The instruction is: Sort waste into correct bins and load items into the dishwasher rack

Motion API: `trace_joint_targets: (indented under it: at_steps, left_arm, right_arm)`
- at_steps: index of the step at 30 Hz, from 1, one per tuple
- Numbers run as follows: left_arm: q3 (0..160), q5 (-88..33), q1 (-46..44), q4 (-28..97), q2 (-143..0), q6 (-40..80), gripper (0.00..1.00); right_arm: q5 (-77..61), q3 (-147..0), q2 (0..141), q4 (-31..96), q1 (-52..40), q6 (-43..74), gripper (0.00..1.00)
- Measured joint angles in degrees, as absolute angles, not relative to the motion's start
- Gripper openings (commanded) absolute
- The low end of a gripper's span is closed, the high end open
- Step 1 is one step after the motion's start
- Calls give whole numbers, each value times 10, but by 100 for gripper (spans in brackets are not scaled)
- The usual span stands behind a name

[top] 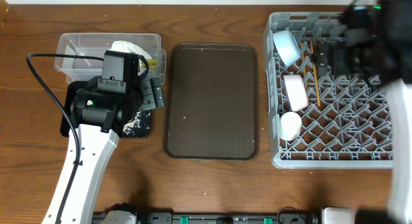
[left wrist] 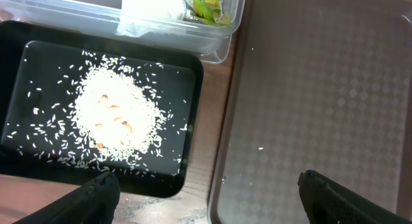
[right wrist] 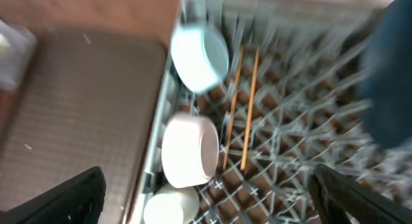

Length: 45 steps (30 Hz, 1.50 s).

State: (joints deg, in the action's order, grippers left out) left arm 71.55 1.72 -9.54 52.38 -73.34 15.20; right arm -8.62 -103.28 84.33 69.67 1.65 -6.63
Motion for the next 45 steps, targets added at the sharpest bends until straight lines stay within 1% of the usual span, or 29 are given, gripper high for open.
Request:
trace_joint_targets:
  at_steps: [3,7,12,17,21,25,28,34,37,40,45]
  left_arm:
    - [715,17,-95,524,-733,152,92]
    - [715,17,-95,524,-733,152,92]
    - [715,17,-95,524,-733,152,91]
    - [715,17,-95,524,-733,152,91]
    - [715,17,-95,524,-733,152,91]
    - [715,17,-95,524,-733,152,91]
    - [716,17,-95,524,-733,152,91]
    - [716,17,-95,524,-733,152,91]
    - [716,17,-95,524,-733,152,91]
    - [716,17,-95,524,-733,152,91]
    - [716,17,-95,524,-733,152,92]
  right_arm:
    - [-89,-1036,769,697,16,-66,99]
    - [-90,-1037,708,703,16,-66,99]
    - [-85,-1037,648,756,16,-66,99]
    - [-48,-1037,588,778,-3,-62,99]
    - [-13,-1014,548,756,-7,-51,99]
    - [9,-920,501,669,-6,-46,99]
    - [11,-792,446,564,-6,-41,99]
    - [-35,-501,325,290,-6,-37,99]
    - [-58,-364,270,180,-6,-35,99]
    - [-69,-246,219,105,-7,-35,99]
    - [-79,-99,116,39,-11,-35,99]
